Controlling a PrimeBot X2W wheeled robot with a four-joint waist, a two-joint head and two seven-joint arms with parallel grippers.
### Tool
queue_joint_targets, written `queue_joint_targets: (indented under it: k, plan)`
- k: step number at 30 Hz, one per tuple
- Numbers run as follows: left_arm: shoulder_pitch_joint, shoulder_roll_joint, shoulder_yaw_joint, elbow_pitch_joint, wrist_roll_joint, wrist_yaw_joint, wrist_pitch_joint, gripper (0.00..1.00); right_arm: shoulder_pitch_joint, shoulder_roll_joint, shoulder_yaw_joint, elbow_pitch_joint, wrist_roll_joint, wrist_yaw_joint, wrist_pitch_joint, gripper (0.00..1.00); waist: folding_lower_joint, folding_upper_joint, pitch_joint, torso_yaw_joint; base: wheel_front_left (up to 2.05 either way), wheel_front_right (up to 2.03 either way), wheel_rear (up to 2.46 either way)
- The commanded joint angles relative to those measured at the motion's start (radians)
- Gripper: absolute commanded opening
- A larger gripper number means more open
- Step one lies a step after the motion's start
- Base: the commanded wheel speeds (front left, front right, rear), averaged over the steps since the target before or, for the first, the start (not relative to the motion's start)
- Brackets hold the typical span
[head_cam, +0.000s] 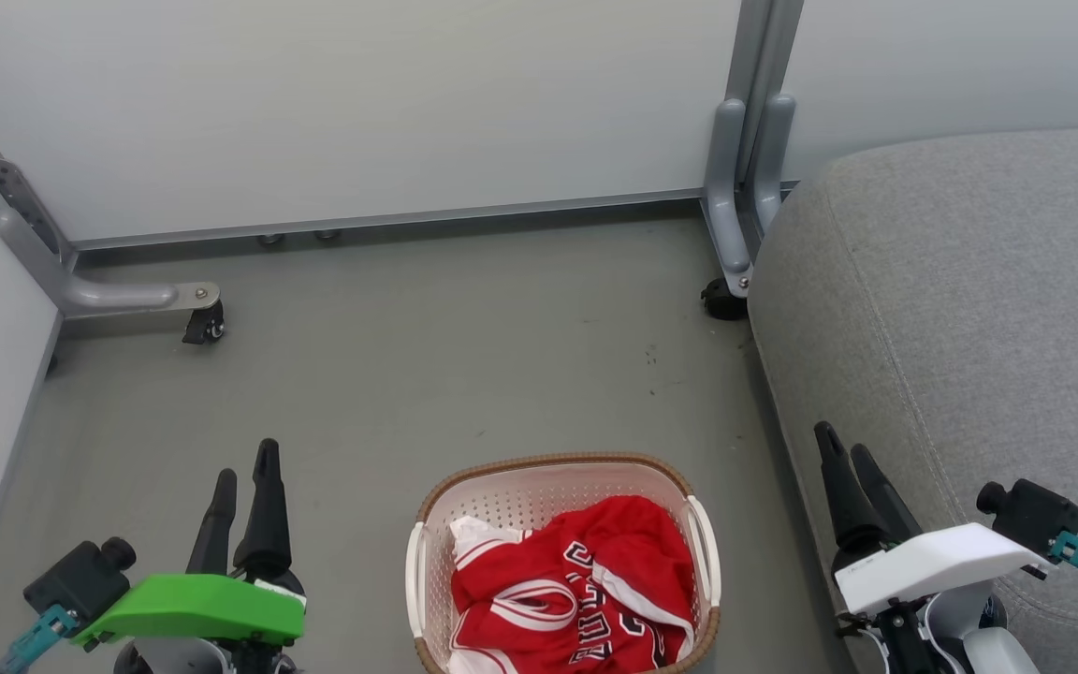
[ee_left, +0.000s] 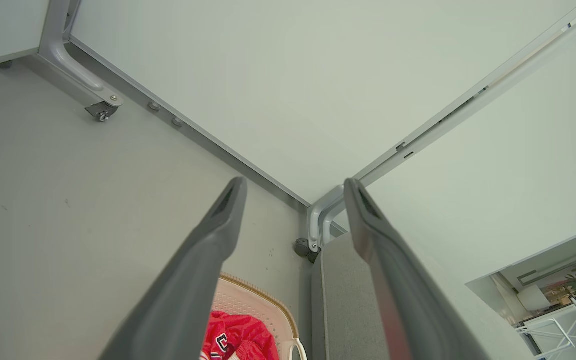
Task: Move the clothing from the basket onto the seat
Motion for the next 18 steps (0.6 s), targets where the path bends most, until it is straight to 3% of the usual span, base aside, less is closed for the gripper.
queue_joint_targets:
  k: [1,18]
  plan:
    - [0.000,0.013,-0.008,-0.022,0.037,0.009,-0.011,1.00,-0.007,-0.007,0.007,-0.020,-0.039,0.000,-0.011,1.00,0.0000,0.0000,0.000,0.000,0.00,0.00,0.00]
    - [0.016,0.039,-0.086,-0.063,0.259,0.054,-0.064,1.00,0.009,-0.007,0.059,-0.051,-0.277,0.001,-0.065,1.00,0.0000,0.0000,-0.003,-0.003,0.00,0.00,0.00]
